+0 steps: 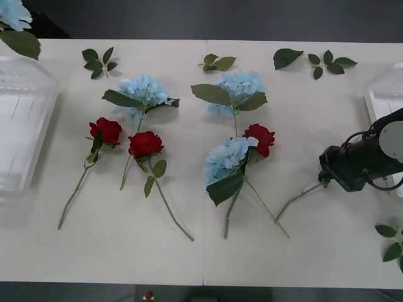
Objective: Put the red flowers into the right box and the blue flowers into the left box
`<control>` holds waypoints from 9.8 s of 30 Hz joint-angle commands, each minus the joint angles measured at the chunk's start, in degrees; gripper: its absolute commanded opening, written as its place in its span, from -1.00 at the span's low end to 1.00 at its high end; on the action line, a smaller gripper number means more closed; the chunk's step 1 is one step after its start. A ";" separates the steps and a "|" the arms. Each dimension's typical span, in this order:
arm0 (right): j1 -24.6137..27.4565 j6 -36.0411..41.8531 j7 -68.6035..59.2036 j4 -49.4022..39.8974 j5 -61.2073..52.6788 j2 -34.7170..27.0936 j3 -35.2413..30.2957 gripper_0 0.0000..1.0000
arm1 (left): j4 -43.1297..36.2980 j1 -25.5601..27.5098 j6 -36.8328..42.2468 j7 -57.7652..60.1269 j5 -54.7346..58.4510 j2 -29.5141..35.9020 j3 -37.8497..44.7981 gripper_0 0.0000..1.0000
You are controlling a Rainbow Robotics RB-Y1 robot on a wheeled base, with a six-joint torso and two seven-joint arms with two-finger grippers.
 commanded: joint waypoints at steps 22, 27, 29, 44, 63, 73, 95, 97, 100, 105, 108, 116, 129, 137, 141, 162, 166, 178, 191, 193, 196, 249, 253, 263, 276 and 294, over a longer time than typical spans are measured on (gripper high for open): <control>-29.24 12.50 47.91 25.24 19.17 -8.38 -0.88 -1.00 | 0.65 19.58 -12.42 2.04 -1.45 0.95 5.90 -1.00; -27.05 8.37 51.34 29.02 26.11 -6.79 -0.88 -1.00 | 0.57 19.49 -14.71 3.27 -5.85 -1.24 5.90 -1.00; -26.43 6.08 51.34 30.60 27.43 -5.91 -0.88 -1.00 | 0.65 19.49 -15.23 3.62 -6.55 -1.77 5.90 -1.00; -24.06 -7.19 52.13 40.89 37.45 0.15 0.79 -0.15 | 0.65 17.64 -15.23 4.50 -7.25 -1.77 5.90 -0.20; -25.11 8.81 43.96 22.25 14.33 -4.24 2.64 1.00 | -19.65 14.04 1.99 12.68 2.85 -4.67 5.63 0.55; -25.73 16.01 35.87 -5.26 10.91 -2.84 2.81 1.00 | -34.06 21.86 3.66 21.47 -12.00 -10.91 -0.25 0.57; -10.08 16.19 -0.69 -28.55 13.81 1.47 2.81 1.00 | -35.38 29.16 0.67 21.20 -40.92 -25.85 -2.80 0.63; -9.47 16.19 -1.13 -28.55 16.00 2.61 2.81 1.00 | -33.36 28.54 -1.08 21.20 -41.62 -26.03 -3.51 0.68; -8.50 16.28 -1.48 -27.32 20.49 5.78 2.81 1.00 | -30.02 27.49 -4.16 21.38 -42.23 -26.03 -4.82 0.80; -8.33 15.93 -1.75 -21.08 27.43 12.81 2.81 1.00 | -25.10 25.47 -6.88 21.47 -42.15 -26.12 -5.18 0.94; -8.41 14.87 -1.48 -18.26 29.89 15.44 2.81 1.00 | -23.25 24.32 -7.76 21.47 -42.15 -26.64 -5.18 0.95; -8.50 12.76 -1.13 -13.69 33.93 20.19 2.81 1.00 | -19.38 21.34 -8.47 21.82 -42.23 -28.14 -5.18 -0.06; -10.52 11.97 -0.16 -7.28 35.78 24.58 2.73 1.00 | -20.61 21.69 -10.75 23.22 -38.46 -27.43 -5.18 -1.00; -12.02 11.71 0.72 -4.38 35.43 25.90 2.73 -0.06 | -31.86 23.62 -8.82 23.31 -28.17 -21.28 -2.63 -1.00; -12.19 11.44 1.07 -3.94 36.04 26.17 2.81 -0.49 | -38.28 24.50 -5.30 23.31 -22.11 -19.09 1.59 -1.00; -23.27 11.62 10.56 -3.50 27.34 14.04 8.00 -1.00 | -44.78 24.24 -12.86 17.77 11.12 -34.20 7.39 -1.00; -25.20 11.53 15.66 -1.04 24.97 10.17 9.41 -1.00 | -44.78 24.15 -12.86 15.66 14.19 -37.81 7.30 -1.00; -25.20 1.69 27.08 8.98 23.03 8.24 14.33 0.52 | -44.78 21.51 -12.86 14.35 18.32 -43.08 7.30 -1.00; -23.53 -0.51 41.67 -0.69 6.07 -1.61 13.54 0.83 | -44.78 21.07 -12.86 14.52 19.29 -43.26 7.30 -1.00; -21.42 -0.51 43.52 -4.99 1.85 -3.98 10.90 0.83 | -44.78 21.07 -12.86 14.52 19.29 -43.26 7.30 -1.00; -17.64 -1.65 46.15 -11.23 -3.16 -7.06 7.56 0.82 | -44.78 21.07 -12.86 14.52 19.29 -43.26 7.30 -1.00; 14.53 -9.65 94.49 -30.04 -18.19 28.10 -16.96 -0.13 | -44.61 21.69 -12.51 19.00 7.07 -54.24 1.86 -1.00; 14.53 -9.65 94.32 -29.95 -18.10 28.10 -16.87 -0.91 | -44.61 21.77 -12.51 19.09 7.07 -53.98 1.86 -1.00; 14.53 -9.91 94.49 -29.87 -18.10 27.84 -16.96 -1.00 | -44.61 21.77 -12.51 19.27 7.16 -53.19 1.94 -1.00; 14.44 -10.97 94.58 -29.87 -18.01 26.69 -16.96 -1.00 | -44.61 24.50 -13.30 18.21 17.18 -42.02 2.47 0.67; 7.41 -13.43 76.74 -24.42 -19.24 -12.86 -10.81 -1.00 | -33.71 23.09 7.09 7.49 21.75 -18.47 9.94 0.75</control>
